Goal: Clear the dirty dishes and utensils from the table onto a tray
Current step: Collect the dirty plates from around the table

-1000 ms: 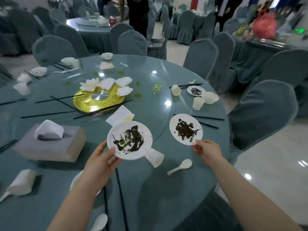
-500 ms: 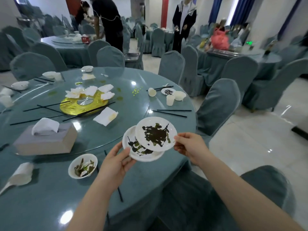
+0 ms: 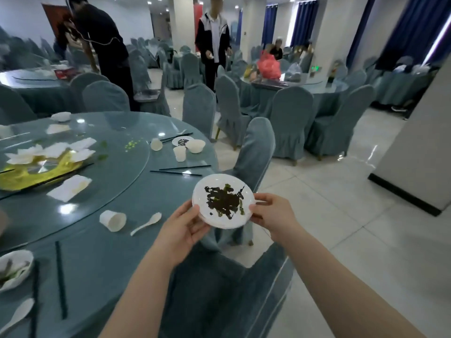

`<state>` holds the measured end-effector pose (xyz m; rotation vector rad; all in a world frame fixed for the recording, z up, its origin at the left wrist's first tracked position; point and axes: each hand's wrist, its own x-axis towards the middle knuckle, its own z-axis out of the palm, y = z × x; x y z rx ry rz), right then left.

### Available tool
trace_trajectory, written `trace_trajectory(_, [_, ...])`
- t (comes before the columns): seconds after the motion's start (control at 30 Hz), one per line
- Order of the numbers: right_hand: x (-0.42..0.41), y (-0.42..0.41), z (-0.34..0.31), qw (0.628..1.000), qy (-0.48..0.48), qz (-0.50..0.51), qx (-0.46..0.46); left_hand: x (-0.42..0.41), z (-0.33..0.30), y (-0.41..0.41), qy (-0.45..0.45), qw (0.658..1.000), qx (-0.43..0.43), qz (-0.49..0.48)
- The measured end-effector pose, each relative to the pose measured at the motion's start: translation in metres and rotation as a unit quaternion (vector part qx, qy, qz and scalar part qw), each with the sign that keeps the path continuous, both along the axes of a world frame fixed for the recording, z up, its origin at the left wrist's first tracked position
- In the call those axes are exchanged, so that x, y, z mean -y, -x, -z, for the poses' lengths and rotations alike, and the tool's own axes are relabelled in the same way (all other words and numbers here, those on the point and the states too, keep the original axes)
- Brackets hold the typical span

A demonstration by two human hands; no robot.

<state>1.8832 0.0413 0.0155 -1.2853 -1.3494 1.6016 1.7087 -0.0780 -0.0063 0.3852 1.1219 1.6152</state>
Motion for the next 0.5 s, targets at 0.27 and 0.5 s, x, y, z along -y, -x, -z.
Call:
trace_trajectory(0.27, [-0.096,-0.143,-0.011,0.999,0.029,0.002,-0.015,-0.112,0.013,-0.134,0.026,1.0,0.009,0.009])
trace_trajectory(0.5, [-0.193,-0.188,-0.003,0.997,0.077,-0.025,-0.003,-0.196,0.027,-0.155,0.042,0.998,0.012,-0.048])
